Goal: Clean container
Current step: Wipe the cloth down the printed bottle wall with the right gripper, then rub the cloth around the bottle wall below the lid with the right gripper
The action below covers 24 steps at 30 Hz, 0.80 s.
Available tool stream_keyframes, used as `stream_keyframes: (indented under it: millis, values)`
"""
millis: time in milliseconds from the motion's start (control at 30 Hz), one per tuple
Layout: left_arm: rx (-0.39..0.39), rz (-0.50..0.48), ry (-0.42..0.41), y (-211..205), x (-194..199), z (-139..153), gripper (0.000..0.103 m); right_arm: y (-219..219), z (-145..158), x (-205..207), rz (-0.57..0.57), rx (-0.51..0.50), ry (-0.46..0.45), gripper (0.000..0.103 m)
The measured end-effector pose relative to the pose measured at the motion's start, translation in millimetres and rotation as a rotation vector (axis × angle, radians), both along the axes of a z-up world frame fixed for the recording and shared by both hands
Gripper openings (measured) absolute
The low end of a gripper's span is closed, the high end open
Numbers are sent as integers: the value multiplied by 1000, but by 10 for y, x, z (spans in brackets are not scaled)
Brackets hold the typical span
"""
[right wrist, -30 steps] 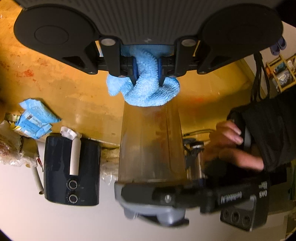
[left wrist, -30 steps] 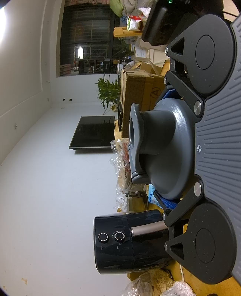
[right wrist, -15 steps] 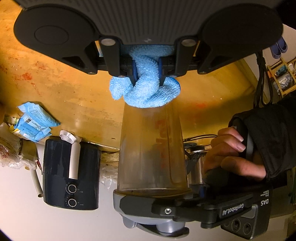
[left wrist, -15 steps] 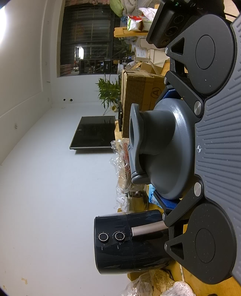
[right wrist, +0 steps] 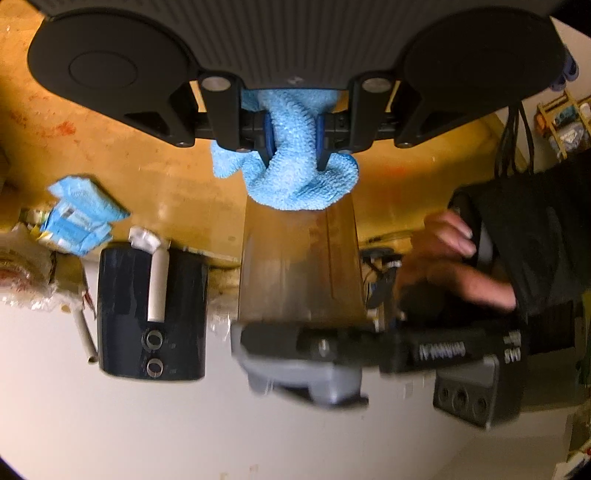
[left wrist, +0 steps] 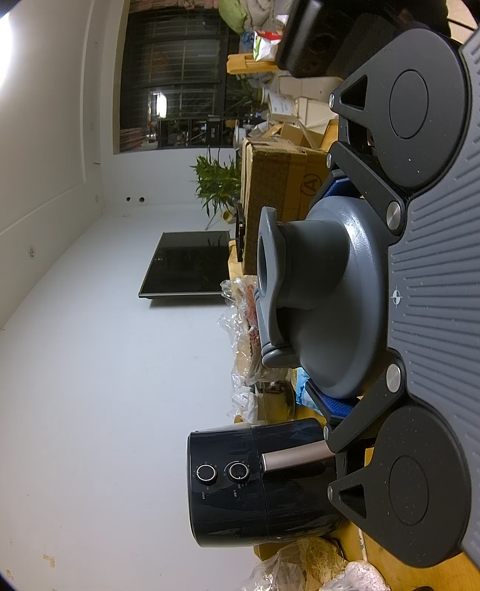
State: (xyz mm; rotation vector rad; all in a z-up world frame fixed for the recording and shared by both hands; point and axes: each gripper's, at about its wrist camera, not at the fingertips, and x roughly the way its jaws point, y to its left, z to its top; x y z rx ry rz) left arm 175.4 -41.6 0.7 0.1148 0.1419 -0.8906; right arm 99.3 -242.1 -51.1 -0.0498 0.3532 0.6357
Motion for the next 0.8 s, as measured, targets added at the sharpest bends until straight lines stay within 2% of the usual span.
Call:
stream_keyframes:
  millis: [467,800]
  values:
    - [0,9,2,-8,-13,6,95,-74,358,-190,-62,147,-191,17]
    - [-4,17,-3,-9,-26,-12,95,-68,414,-197,-72,136,-181,19]
